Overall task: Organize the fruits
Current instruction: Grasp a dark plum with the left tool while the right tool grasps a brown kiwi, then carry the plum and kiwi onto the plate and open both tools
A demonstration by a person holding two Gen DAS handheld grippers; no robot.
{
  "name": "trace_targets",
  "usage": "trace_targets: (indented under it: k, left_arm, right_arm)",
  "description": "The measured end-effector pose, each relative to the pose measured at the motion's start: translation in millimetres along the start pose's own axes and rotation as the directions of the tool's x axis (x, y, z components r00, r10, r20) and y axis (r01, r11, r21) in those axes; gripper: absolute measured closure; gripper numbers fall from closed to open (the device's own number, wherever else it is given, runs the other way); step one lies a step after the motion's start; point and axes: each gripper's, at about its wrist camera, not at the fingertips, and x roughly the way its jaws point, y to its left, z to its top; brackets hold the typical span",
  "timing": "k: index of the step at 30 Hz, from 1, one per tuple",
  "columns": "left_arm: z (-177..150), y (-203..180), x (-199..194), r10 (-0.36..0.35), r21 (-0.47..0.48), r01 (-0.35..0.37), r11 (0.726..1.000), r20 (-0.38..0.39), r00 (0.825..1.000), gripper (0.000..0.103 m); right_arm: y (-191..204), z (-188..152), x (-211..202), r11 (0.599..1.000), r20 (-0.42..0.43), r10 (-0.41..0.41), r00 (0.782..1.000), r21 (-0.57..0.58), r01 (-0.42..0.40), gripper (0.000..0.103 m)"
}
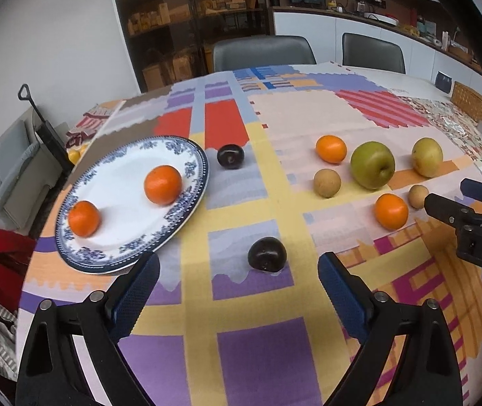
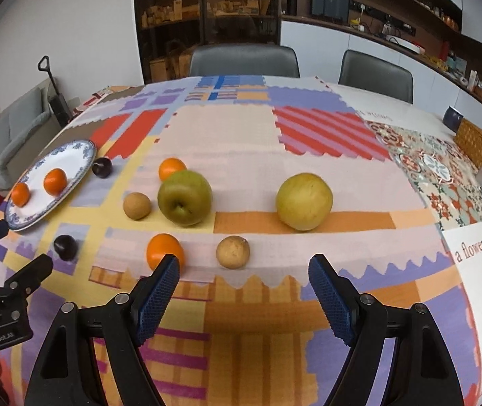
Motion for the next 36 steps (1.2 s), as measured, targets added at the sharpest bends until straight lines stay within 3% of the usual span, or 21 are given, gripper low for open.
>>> trace_targets:
  k: [17,24,36]
  left_arm:
    - [0.7,-4.2,33.2,-0.088,-0.038,0.084,0.996,-0.102,0.991,0.06]
    - [3.1,-6.1,33.8,-0.116,-0.038,0.113,0.993,-0.105,0.988,0.074]
    - [5.9,-7.2,13.8,-0.114,-0.016,0.113,0.993,-0.06,0.992,0.075]
  right_arm:
    - [2.1,1.4,32.5,0.999,-0.061,0.047,0.997,-0.021,-0.048,0.061]
    - [4.7,3.0,36.8,0.997,-0.061,0.068,0.996,-0.044,-0.07,0.073]
    - [9.1,5.9,17.1,0.994,-0.017,0.088,0.996,-0.069,-0.089,0.075]
